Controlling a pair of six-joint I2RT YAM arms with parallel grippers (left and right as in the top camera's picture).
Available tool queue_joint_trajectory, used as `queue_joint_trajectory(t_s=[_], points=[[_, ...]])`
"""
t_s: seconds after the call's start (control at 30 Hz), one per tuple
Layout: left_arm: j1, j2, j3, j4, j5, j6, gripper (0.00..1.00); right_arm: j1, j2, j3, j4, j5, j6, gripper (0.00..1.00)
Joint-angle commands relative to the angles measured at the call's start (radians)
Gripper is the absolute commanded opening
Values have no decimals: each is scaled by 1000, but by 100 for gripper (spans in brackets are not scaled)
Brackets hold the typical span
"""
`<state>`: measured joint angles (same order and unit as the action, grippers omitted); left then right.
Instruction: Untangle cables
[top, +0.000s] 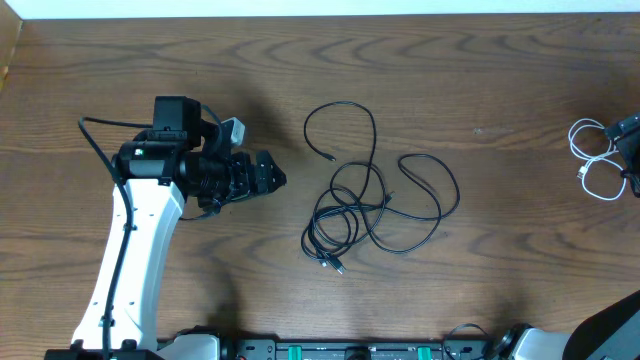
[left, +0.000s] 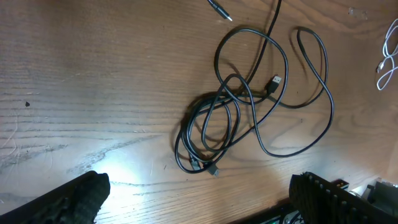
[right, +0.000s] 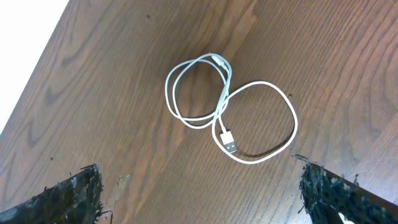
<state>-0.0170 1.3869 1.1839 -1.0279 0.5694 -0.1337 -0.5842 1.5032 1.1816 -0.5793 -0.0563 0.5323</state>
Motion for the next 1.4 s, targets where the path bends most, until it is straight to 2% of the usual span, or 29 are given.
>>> queue_joint_trajectory(t_s=[0.0, 0.07, 0.2, 0.27, 0.43, 0.57, 0.87, 1.03, 1.37], points=[[-2, 5, -4, -2, -6, 2, 98, 8, 6, 2, 2, -8, -6, 99], [-2, 5, -4, -2, -6, 2, 98, 8, 6, 2, -28, -100, 17, 99], [-2, 5, -4, -2, -6, 2, 98, 8, 6, 2, -225, -371, 15, 99], [-2, 5, -4, -2, -6, 2, 98, 17, 6, 2, -288, -457, -45, 99], [-2, 5, -4, -2, -6, 2, 98, 77, 6, 1, -432, -533, -130, 99], [-2, 5, -4, -2, -6, 2, 98, 202, 6, 0, -513, -533, -150, 99], [-2, 5, -4, -2, -6, 2, 98, 512, 6, 0, -467, -525, -159, 99], [-2, 5, -4, -2, -6, 2, 98, 711, 6, 0, -389, -512, -160, 99], [-2, 5, -4, -2, -6, 2, 98, 1007, 6, 0, -266, -322, -160, 99]])
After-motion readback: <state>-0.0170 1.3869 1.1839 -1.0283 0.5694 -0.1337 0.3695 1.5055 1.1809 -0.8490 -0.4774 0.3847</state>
